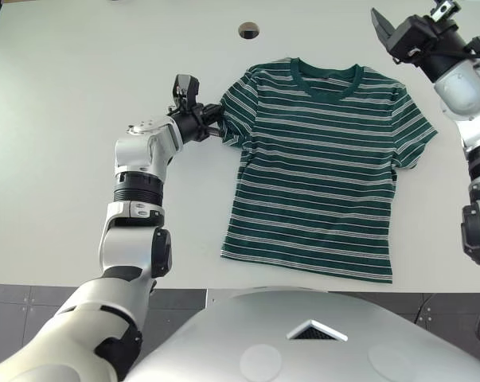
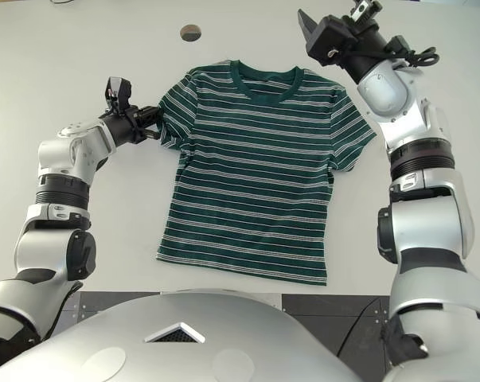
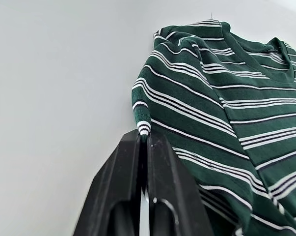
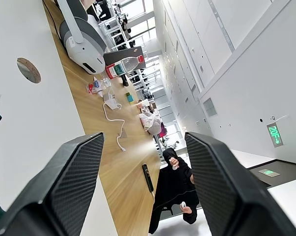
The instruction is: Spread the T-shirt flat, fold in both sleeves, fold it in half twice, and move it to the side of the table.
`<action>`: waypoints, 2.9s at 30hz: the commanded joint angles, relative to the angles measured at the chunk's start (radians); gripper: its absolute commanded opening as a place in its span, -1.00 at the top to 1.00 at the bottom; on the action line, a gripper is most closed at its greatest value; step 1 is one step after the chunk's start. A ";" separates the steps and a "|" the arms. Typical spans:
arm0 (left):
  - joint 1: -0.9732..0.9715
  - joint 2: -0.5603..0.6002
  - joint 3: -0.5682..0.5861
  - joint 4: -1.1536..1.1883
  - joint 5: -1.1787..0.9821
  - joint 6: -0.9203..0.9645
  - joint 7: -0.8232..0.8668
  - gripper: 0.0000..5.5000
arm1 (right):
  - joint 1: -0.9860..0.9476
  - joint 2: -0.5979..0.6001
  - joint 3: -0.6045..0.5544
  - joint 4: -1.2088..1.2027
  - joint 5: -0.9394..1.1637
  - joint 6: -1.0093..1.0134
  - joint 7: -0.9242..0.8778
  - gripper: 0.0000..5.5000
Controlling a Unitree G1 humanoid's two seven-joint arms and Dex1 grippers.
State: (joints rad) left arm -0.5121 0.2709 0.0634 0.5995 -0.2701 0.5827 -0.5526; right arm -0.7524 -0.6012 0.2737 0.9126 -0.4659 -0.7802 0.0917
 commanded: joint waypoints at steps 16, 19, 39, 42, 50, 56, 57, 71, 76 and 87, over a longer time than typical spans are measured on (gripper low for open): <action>-0.011 -0.045 0.014 -0.296 -0.107 0.209 -0.003 0.95 | 0.031 0.009 -0.021 -0.021 0.027 0.014 0.034 -0.11; -0.031 -0.086 0.007 -0.313 -0.121 0.224 0.011 0.95 | 0.037 0.010 -0.025 -0.025 0.031 0.015 0.036 -0.11; -0.046 -0.250 -0.073 -0.064 -0.068 0.116 0.027 0.49 | 0.300 -0.063 -0.399 -0.285 0.807 1.027 0.655 -0.11; -0.032 -0.249 -0.050 -0.120 -0.108 0.133 0.003 0.34 | 0.310 -0.119 -0.442 -0.239 0.824 1.146 0.672 0.08; 0.024 -0.185 0.033 -0.372 -0.264 0.212 -0.090 0.24 | 0.324 -0.110 -0.406 -0.044 0.712 1.140 0.672 0.47; 0.030 -0.157 0.088 -0.444 -0.323 0.228 -0.065 0.24 | 0.306 -0.071 -0.375 0.055 0.669 1.100 0.701 0.47; 0.027 -0.154 0.097 -0.446 -0.327 0.228 -0.056 0.24 | 0.305 -0.066 -0.372 0.055 0.667 1.101 0.705 0.47; 0.011 -0.147 0.141 -0.394 -0.327 0.186 0.028 0.24 | 0.290 -0.029 -0.351 0.040 0.653 1.119 0.737 0.95; 0.010 -0.146 0.142 -0.388 -0.324 0.179 0.033 0.24 | 0.293 -0.043 -0.350 -0.023 0.658 1.148 0.746 0.95; -0.001 -0.155 0.148 -0.363 -0.334 0.157 0.029 0.24 | 0.328 -0.017 -0.350 -0.480 0.718 1.359 0.727 0.95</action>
State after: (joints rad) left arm -0.4879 0.1145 0.2102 0.2304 -0.5977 0.7451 -0.5303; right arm -0.4380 -0.6279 -0.0831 0.4802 0.2443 0.5457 0.8317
